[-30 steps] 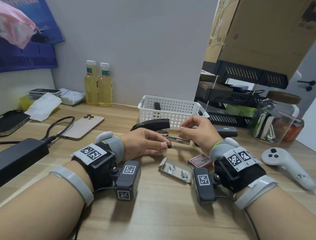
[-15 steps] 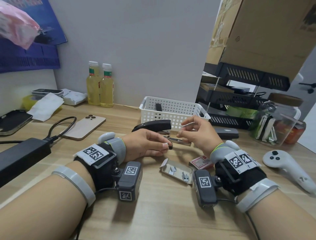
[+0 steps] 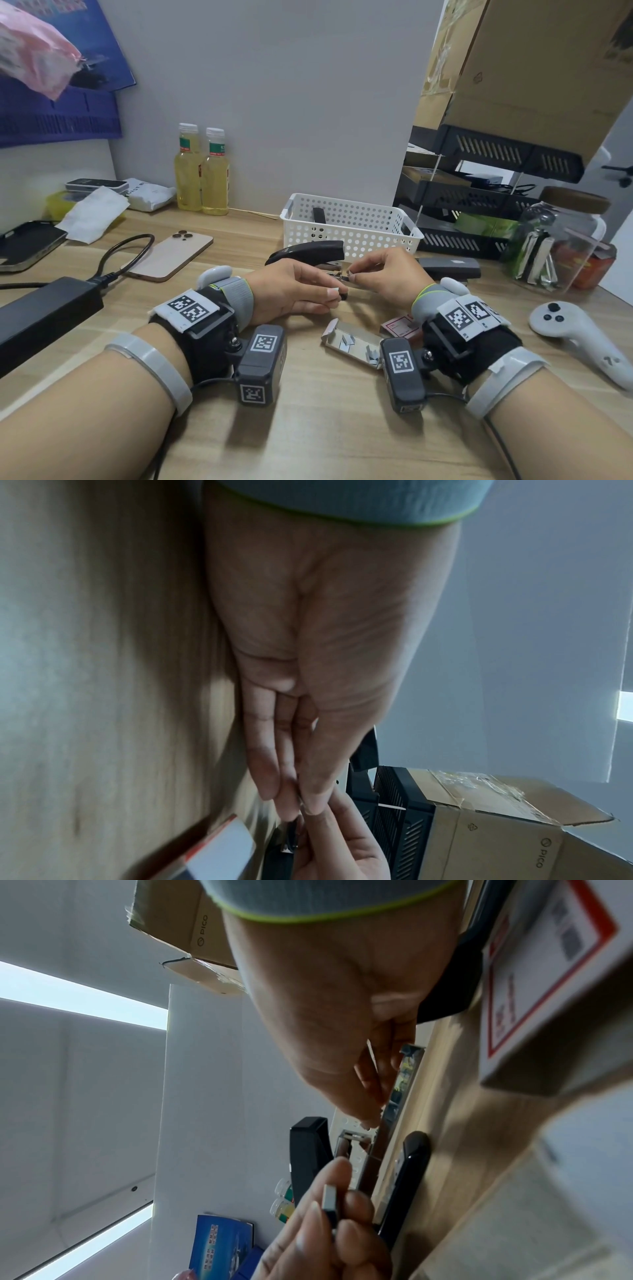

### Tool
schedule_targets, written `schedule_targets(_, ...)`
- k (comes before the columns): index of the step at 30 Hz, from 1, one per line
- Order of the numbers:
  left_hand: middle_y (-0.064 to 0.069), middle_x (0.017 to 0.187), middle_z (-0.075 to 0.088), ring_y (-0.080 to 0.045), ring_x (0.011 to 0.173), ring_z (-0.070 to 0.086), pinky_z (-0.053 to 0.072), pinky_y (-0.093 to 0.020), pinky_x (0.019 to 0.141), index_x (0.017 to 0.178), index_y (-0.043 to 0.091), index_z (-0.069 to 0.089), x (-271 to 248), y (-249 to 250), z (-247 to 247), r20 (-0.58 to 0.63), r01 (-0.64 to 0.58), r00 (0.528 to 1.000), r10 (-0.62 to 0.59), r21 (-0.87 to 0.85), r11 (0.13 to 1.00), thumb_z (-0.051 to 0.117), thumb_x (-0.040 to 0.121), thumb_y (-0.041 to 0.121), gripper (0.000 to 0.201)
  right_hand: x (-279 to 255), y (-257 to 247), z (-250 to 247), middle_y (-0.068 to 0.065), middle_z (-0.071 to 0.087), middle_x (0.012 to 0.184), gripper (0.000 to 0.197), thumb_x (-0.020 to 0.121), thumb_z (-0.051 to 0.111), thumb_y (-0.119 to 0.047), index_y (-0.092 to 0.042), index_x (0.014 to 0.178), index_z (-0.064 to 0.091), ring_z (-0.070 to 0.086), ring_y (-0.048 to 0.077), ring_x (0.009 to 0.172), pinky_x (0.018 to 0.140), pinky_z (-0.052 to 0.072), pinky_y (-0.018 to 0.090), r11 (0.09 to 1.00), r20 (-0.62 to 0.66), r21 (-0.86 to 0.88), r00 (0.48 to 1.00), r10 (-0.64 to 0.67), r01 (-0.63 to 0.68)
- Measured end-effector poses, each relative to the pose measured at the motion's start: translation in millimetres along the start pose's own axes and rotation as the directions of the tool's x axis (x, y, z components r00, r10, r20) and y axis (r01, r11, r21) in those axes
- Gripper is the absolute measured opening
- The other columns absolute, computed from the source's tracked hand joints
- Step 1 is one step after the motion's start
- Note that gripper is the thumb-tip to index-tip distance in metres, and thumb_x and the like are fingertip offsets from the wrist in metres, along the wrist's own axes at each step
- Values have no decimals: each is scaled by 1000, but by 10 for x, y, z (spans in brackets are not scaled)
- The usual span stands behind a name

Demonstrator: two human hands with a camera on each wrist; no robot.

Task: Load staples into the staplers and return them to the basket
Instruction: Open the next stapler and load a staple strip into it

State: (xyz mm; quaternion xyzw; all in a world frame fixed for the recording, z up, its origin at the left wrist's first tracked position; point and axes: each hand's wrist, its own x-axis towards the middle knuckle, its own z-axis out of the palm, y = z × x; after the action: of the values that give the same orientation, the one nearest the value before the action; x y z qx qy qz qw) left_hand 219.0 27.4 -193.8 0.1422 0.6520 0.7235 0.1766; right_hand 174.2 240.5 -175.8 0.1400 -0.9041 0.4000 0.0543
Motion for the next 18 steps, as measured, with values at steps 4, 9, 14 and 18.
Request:
schedule_targets(4, -16, 92, 74, -20, 86, 73, 59, -24, 77, 102, -1, 76, 0, -3, 0, 11, -11, 1000, 11, 1, 1000, 66, 88, -6, 18, -10, -5, -5, -6, 78, 82, 2, 80, 80, -22, -21, 82, 81, 71, 7, 81, 80, 53, 21, 1000, 8, -13, 1000, -19, 19)
schedule_targets(9, -18, 94, 73, -20, 87, 73, 59, -24, 77, 105, -4, 74, -13, 2, 8, 14, -17, 1000, 17, 0, 1000, 66, 88, -7, 19, -3, 8, -9, -6, 78, 83, 4, 80, 80, -22, -20, 83, 81, 73, 9, 85, 84, 55, 24, 1000, 0, -9, 1000, -28, 28)
schedule_targets(14, -16, 91, 74, -20, 85, 73, 59, -24, 76, 106, -5, 73, -14, 7, 19, 9, -15, 1000, 15, 11, 1000, 65, 88, -7, 19, 1, 20, -19, -8, 78, 83, 6, 80, 81, -24, -21, 85, 81, 71, 7, 83, 80, 53, 21, 997, 31, -70, 999, -29, 31)
schedule_targets(18, -18, 92, 73, -21, 86, 73, 59, -24, 76, 110, -7, 72, -9, 12, 24, 8, -2, 1000, 2, 32, 999, 67, 88, -4, 22, -26, 39, -44, -10, 75, 77, 15, 84, 74, -37, -24, 88, 81, 66, 2, 76, 75, 50, 23, 999, -15, -6, 999, -42, 42)
